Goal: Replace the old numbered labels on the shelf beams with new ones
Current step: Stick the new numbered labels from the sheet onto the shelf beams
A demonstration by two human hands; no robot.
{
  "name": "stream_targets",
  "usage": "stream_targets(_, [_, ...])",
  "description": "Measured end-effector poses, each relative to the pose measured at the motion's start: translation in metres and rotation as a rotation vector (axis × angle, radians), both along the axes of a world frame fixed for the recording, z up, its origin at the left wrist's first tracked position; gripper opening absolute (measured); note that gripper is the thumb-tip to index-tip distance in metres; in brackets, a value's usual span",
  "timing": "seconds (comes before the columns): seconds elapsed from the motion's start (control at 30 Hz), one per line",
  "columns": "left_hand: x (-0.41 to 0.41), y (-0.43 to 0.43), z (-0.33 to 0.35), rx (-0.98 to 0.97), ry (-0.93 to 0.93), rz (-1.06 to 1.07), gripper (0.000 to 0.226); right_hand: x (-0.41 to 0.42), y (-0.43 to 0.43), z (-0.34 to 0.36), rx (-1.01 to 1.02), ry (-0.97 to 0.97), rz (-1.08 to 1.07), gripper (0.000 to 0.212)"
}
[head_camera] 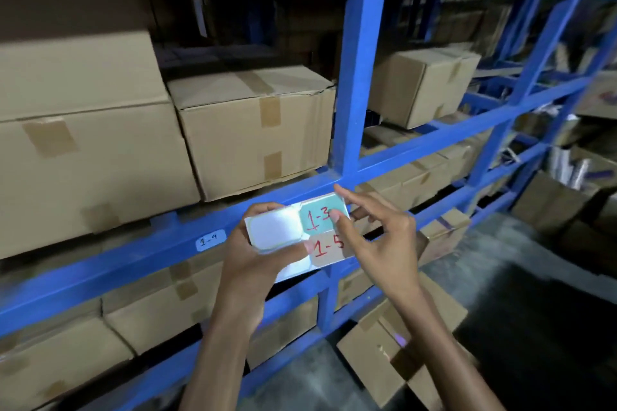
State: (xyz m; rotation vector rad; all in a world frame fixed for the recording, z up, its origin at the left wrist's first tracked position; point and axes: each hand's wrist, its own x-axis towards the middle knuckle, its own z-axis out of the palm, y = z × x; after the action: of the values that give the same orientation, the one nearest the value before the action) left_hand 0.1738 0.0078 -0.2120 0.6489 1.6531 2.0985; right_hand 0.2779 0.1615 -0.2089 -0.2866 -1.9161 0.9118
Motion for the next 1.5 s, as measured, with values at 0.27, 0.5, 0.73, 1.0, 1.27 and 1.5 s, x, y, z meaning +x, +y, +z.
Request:
stream_targets(0.27, [0.007, 0.118, -0.004, 0.046, -0.009, -0.073, 0.052, 0.011, 0.121, -0.021, 0.026, 0.070, 0.059, 0.032])
stream_targets(0.5, [0.017, 0.203, -0.007, 0.054, -0.078, -0.092, 0.058, 0.011, 0.201, -0.035, -0.003, 0.140, 0.042, 0.024])
stream_targets(0.73, [0.007, 0.244, -0.007, -0.021, -0.004, -0.025, 0.046, 0.005, 0.249, -0.027, -0.225, 0.085, 0.165, 0.018])
stream_targets(1.0, [0.011, 0.258, -0.005, -0.084, 0.063, 0.000, 0.048, 0.006, 0.270, -0.030, -0.288, 0.037, 0.198, 0.017])
stream_targets(1.27, [0.023, 0.263, -0.002, -0.165, 0.160, 0.132, 0.045, -0.001, 0.273, -0.027, 0.059, 0.057, 0.158, 0.031])
stream_targets(1.5, [0.017, 0.246, 0.004, -0.214, 0.125, 0.126, 0.060, 0.001, 0.279, -0.017, 0.266, 0.021, 0.285, 0.032])
